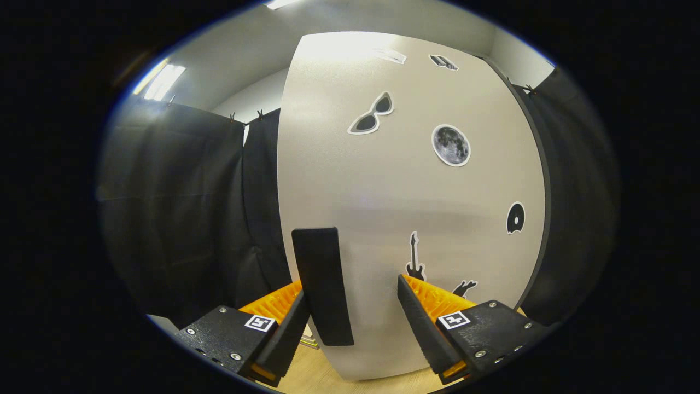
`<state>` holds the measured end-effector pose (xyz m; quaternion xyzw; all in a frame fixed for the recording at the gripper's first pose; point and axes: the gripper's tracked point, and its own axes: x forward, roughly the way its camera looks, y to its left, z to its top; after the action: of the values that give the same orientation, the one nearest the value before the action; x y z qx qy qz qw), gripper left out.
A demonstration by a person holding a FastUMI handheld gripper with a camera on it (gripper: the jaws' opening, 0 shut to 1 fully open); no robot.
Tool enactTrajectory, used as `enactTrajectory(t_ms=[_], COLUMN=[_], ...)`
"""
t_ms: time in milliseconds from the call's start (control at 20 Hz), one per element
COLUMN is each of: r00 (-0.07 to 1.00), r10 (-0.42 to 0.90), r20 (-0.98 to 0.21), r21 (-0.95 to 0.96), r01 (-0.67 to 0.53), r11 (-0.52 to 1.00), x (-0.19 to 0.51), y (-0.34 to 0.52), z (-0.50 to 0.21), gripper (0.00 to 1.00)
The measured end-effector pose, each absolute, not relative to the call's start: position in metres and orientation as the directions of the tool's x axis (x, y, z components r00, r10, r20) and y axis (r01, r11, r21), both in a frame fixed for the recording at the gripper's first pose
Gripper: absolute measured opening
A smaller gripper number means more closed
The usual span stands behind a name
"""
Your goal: Open the shoe cabinet door, grab the shoes and put them into the shoe cabinet, then close the shoe cabinet door.
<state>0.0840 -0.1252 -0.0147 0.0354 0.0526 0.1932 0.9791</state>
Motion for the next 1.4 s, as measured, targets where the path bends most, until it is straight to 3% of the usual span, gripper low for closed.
enactTrajectory(t_ms=[800,1400], r00=[0.967,0.976], r10=[0.232,0.189], r20=[-0.102,-0.107], r21=[0.036,0.038], r01=[-0.229,-0.186], r11=[0.973,0.982], x=[0.1,0.107], y=[-0.131,-0.133], z=[-0.018,-0.019], gripper=[0.95,0.95])
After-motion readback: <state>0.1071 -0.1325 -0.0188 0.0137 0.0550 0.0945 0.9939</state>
